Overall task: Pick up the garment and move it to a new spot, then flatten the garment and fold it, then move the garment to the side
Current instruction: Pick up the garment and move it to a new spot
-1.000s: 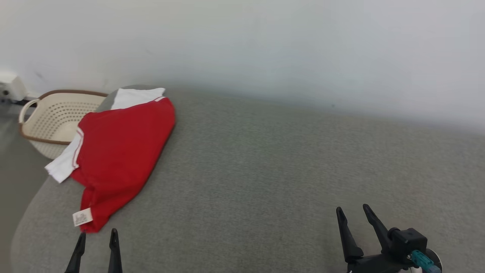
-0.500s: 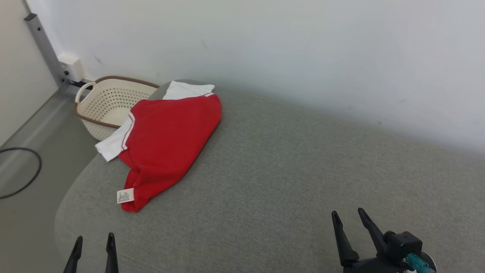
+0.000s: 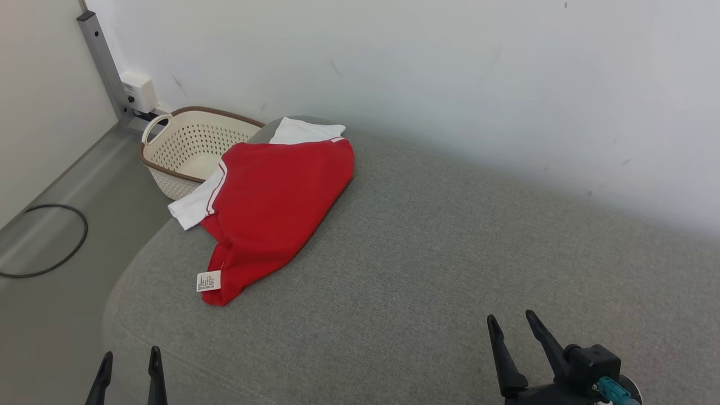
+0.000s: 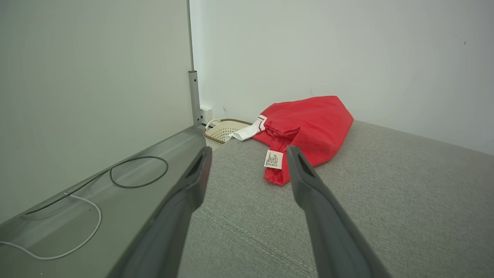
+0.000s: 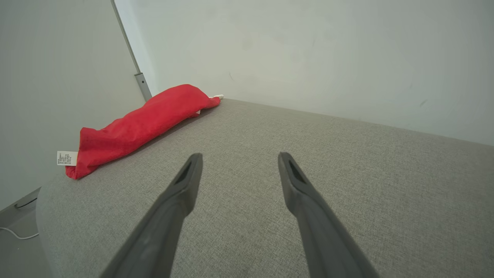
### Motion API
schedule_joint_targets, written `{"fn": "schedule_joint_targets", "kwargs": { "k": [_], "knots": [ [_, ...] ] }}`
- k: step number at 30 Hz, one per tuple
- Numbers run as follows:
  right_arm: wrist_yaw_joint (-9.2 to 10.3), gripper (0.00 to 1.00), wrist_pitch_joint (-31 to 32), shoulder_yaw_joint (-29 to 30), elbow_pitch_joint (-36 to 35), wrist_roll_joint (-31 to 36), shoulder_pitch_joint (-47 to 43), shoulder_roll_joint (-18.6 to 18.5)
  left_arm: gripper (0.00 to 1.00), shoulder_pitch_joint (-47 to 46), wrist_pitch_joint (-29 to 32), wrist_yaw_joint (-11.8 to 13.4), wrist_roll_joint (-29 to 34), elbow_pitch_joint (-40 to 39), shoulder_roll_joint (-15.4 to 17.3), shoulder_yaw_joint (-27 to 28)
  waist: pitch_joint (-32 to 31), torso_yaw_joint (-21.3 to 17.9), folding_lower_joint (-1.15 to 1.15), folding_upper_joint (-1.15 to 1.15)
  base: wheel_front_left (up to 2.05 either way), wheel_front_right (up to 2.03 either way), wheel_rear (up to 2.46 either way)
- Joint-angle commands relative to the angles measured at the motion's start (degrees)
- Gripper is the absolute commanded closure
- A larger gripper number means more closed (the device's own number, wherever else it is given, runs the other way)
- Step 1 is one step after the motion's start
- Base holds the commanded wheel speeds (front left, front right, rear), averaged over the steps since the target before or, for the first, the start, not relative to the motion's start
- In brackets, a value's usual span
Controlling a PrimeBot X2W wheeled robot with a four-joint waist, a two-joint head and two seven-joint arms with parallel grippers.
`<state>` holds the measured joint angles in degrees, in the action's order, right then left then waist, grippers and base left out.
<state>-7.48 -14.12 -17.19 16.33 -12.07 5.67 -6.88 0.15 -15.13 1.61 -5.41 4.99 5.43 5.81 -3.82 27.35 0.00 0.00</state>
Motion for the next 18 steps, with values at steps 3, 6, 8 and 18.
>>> {"fn": "schedule_joint_targets", "kwargs": {
  "k": [3,6,8,18],
  "knots": [
    [-0.02,0.0,-0.4,0.0,0.4,-0.1,0.3,-0.2,0.0,0.8,-0.1,0.1,-0.1,-0.2,0.3,0.2,0.1,0.1,0.0,0.0,0.0,0.0,0.0],
    [-0.02,0.0,-0.5,-0.3,0.5,-0.2,0.6,-0.1,0.0,0.2,-0.1,-0.1,-0.7,-1.2,0.1,0.4,0.1,-0.2,0.0,0.0,0.0,0.0,0.0],
    [-0.02,0.0,-0.5,-0.6,0.5,-0.3,0.8,-0.1,0.0,-0.3,-0.1,-0.1,-0.9,-2.1,-0.2,0.3,0.2,-0.7,0.0,0.0,0.0,0.0,0.0],
    [-0.01,0.0,-0.3,-0.8,0.0,1.4,3.1,0.1,0.0,-11.9,-0.1,-3.0,-3.4,-3.3,1.7,0.9,2.9,-7.4,0.0,0.0,0.0,0.0,0.0]
  ]
}}
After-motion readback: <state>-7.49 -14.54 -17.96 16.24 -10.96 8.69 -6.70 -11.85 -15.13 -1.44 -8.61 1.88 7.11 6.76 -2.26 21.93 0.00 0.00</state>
